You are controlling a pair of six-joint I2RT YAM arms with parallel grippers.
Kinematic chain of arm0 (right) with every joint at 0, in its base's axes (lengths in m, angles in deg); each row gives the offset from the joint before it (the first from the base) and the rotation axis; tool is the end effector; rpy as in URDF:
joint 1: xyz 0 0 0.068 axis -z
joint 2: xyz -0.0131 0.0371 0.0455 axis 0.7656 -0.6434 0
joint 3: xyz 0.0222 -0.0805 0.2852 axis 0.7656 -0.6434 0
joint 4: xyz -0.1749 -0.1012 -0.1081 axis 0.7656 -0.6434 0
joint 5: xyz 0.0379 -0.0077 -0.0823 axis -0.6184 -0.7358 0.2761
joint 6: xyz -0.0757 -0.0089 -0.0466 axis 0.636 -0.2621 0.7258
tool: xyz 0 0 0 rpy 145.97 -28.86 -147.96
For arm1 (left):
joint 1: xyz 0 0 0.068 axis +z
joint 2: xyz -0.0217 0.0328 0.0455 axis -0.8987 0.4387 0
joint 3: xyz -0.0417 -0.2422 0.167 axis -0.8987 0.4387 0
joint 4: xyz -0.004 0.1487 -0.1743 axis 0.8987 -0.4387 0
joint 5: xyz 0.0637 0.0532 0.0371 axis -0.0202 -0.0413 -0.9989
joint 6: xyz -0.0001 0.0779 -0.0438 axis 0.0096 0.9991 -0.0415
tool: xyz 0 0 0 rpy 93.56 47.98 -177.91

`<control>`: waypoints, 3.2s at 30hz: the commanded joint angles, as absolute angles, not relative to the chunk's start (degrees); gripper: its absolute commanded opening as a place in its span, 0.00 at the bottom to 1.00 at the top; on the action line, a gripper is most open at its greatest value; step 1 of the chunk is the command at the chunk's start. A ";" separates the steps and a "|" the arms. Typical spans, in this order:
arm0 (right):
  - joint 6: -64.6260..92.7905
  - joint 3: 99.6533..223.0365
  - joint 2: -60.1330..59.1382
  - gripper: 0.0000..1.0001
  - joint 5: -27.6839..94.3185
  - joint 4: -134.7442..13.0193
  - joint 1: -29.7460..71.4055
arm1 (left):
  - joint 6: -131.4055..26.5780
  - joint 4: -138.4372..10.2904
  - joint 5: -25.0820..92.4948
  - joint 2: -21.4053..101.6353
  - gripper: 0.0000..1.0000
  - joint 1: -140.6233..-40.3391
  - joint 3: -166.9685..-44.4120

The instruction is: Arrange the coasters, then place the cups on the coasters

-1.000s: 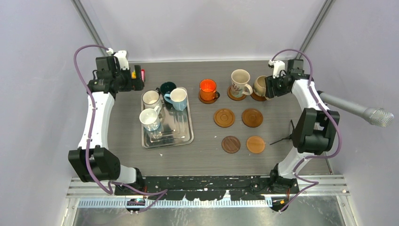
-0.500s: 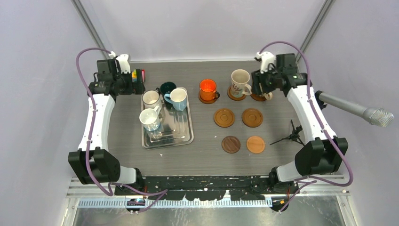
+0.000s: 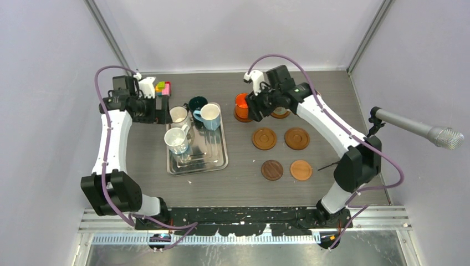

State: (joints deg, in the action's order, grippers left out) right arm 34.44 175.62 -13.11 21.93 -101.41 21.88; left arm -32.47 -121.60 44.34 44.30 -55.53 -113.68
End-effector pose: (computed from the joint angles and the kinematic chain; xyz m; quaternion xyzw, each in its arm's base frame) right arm 0.3036 0.1913 0.3426 -0.3828 0.8290 0.1993 0.3556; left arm 0.2642 0.0133 0.3377 0.0488 0.9404 -0.1113 0.3175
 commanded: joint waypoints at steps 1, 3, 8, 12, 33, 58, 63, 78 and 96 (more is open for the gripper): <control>33.76 180.01 -15.04 0.60 18.50 -99.06 20.28 | -32.71 -119.27 49.95 47.20 1.00 -54.91 -112.04; 33.92 180.19 -15.52 0.60 18.05 -99.03 19.98 | -33.56 -117.28 50.33 48.47 1.00 -54.85 -110.91; 34.55 178.93 -15.03 0.60 17.58 -99.07 19.92 | -34.51 -112.88 53.14 51.52 1.00 -54.91 -108.47; 34.65 177.63 -14.35 0.60 16.62 -99.11 19.91 | -33.80 -110.47 55.24 54.07 1.00 -54.85 -106.77; 36.45 177.64 -15.11 0.60 17.15 -99.49 19.98 | -25.72 -110.73 60.66 56.36 0.90 -62.70 -101.95; 44.53 185.44 -30.64 0.60 18.29 -100.00 3.51 | -34.39 -113.10 57.24 39.70 1.00 -52.55 -110.60; 49.08 190.15 -36.72 0.60 20.36 -101.37 -0.70 | -36.79 -113.19 45.19 38.27 1.00 -51.46 -110.18; 61.06 195.01 -46.15 0.59 19.66 -101.14 -4.66 | -39.12 -114.19 43.04 34.26 1.00 -48.76 -108.40; 55.60 192.61 -44.71 0.22 20.12 -95.23 -4.85 | -39.00 -114.10 42.57 33.59 1.00 -48.51 -107.65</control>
State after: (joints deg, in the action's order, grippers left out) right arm 58.55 194.48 -49.08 20.16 -99.97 -4.63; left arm -38.92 -114.78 42.35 34.47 -49.11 -107.93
